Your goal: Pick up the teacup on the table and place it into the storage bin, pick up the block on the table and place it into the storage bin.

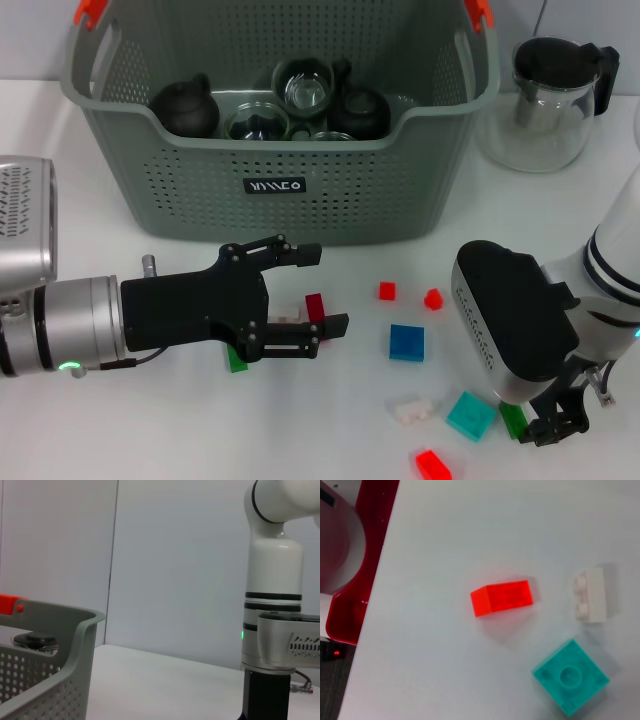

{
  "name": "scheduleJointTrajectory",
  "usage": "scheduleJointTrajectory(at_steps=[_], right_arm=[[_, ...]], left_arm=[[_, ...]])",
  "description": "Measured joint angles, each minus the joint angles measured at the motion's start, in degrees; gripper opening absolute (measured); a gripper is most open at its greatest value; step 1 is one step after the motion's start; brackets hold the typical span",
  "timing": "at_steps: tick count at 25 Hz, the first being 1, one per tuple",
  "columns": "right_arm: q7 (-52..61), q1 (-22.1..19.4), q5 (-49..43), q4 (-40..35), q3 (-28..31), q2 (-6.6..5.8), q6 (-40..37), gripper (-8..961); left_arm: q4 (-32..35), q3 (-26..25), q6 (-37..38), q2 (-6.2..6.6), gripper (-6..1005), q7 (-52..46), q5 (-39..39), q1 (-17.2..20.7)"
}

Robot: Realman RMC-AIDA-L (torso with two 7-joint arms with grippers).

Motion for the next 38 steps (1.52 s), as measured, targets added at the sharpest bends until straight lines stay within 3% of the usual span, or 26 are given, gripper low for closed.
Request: scheduleJointTrajectory(at_steps=[9, 13, 21, 28, 33, 34, 37, 38], right_arm=[[0.9, -0.8, 0.0, -2.4, 0.2, -0.21, -0.3, 433], [0.9, -1.3, 0.0, -4.6, 3.1, -0.38, -2.6, 434], [-1.7, -1.4, 2.1, -10.6, 19.4, -0.47, -10.6, 458], [-2.2, 2.7, 16.4, -13.2, 39.5, -1.71, -20.7, 478], [4.2, 8.0, 29.2, -10.3, 48.5, -2.5, -17.2, 493], [6.8, 10.5, 32.1, -7.9, 51.6, -2.53, -12.6, 496], [9.1, 12.6, 34.1, -4.6, 53.0, -2.77, -6.9, 505], [10.3, 14.6, 34.9, -0.3, 53.2, -3.39, -0.4, 508]], left_arm=[[0.0, -1.4, 0.4, -0.01, 868, 0.0, 0.3, 0.3], [0.2, -1.5, 0.6, -0.01, 868, 0.0, 0.3, 0.7], [1.2, -2.7, 0.7, -0.01, 868, 0.5, 0.7, 3.0], [1.3, -5.9, 1.8, -0.01, 868, 3.0, 2.8, 4.2], [1.3, -6.0, 1.9, 0.1, 868, 3.7, 2.9, 3.7], [1.3, -6.0, 1.9, 0.13, 868, 3.7, 2.9, 3.6], [1.3, -6.0, 1.9, 0.25, 868, 3.7, 2.9, 3.0], [1.3, -6.0, 1.9, 0.27, 868, 3.7, 2.9, 2.9]])
